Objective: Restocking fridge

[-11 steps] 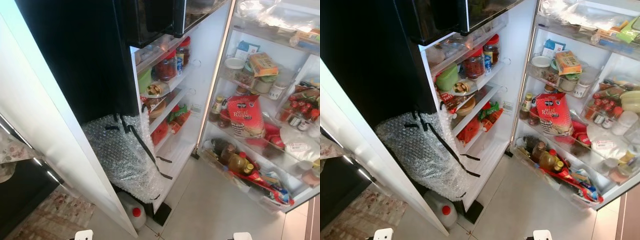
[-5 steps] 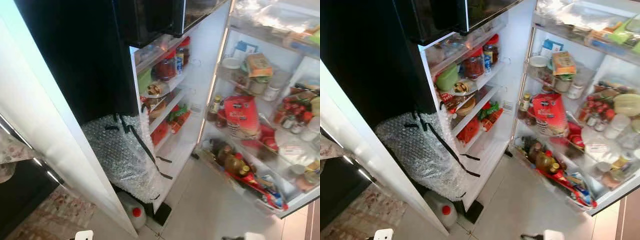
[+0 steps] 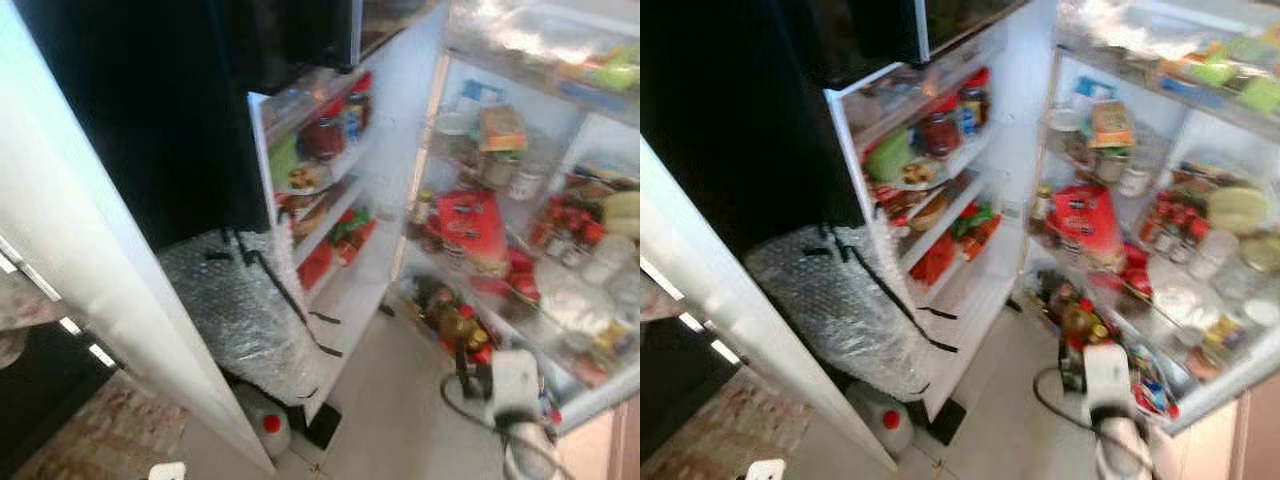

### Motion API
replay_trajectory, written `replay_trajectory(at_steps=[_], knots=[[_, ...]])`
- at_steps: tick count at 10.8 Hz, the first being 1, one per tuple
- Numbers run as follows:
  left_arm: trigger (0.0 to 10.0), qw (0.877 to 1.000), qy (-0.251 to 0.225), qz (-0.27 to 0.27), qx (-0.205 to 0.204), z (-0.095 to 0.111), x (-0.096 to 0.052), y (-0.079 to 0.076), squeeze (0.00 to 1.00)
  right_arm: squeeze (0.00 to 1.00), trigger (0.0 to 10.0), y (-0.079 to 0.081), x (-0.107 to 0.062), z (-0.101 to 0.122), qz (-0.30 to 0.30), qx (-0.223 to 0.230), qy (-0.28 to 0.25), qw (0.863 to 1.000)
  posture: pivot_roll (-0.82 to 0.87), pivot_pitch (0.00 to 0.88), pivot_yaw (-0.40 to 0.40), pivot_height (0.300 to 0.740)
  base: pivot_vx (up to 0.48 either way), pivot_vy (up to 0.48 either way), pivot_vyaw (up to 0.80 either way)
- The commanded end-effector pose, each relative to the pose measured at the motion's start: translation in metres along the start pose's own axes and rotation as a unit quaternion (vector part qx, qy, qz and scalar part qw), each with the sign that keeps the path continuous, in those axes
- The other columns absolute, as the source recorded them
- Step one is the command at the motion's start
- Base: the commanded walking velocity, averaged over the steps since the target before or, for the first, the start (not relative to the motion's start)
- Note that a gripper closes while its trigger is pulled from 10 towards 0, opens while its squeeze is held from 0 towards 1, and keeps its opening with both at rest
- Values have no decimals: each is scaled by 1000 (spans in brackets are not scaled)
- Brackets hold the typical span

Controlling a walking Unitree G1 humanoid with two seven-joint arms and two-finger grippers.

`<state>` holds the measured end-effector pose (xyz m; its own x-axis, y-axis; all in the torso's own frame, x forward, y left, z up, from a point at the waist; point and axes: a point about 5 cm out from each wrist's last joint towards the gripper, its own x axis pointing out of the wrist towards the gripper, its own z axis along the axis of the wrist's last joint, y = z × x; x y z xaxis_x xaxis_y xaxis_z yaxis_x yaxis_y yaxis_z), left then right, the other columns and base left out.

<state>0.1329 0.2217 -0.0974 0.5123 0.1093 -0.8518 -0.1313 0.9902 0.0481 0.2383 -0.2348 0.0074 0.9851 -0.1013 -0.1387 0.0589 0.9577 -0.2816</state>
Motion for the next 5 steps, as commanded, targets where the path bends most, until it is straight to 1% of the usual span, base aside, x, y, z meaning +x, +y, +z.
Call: replay_trajectory(at_steps=[1,2,3,4,5], knots=[[10000,1000,8,4,2,-3,-1,5,0,0,10000,2,0,2,14,-9,-7,1000,-172,0,75,740,0,0,0],[10000,1000,4,5,-2,1,0,5,0,0,10000,0,0,19,6,6,-55,998,-168,0,74,740,0,0,0],[10000,1000,3,6,-3,2,0,5,0,0,10000,-8,-7,26,-52,-3,-76,996,-175,0,75,740,0,0,0],[10000,1000,3,5,-2,3,0,5,0,0,10000,-20,-18,26,-123,-1,-76,989,-190,0,81,740,0,0,0],[10000,1000,5,2,4,2,0,5,0,0,10000,-27,-29,17,-165,-6,-56,985,-202,0,85,740,0,0,0]])
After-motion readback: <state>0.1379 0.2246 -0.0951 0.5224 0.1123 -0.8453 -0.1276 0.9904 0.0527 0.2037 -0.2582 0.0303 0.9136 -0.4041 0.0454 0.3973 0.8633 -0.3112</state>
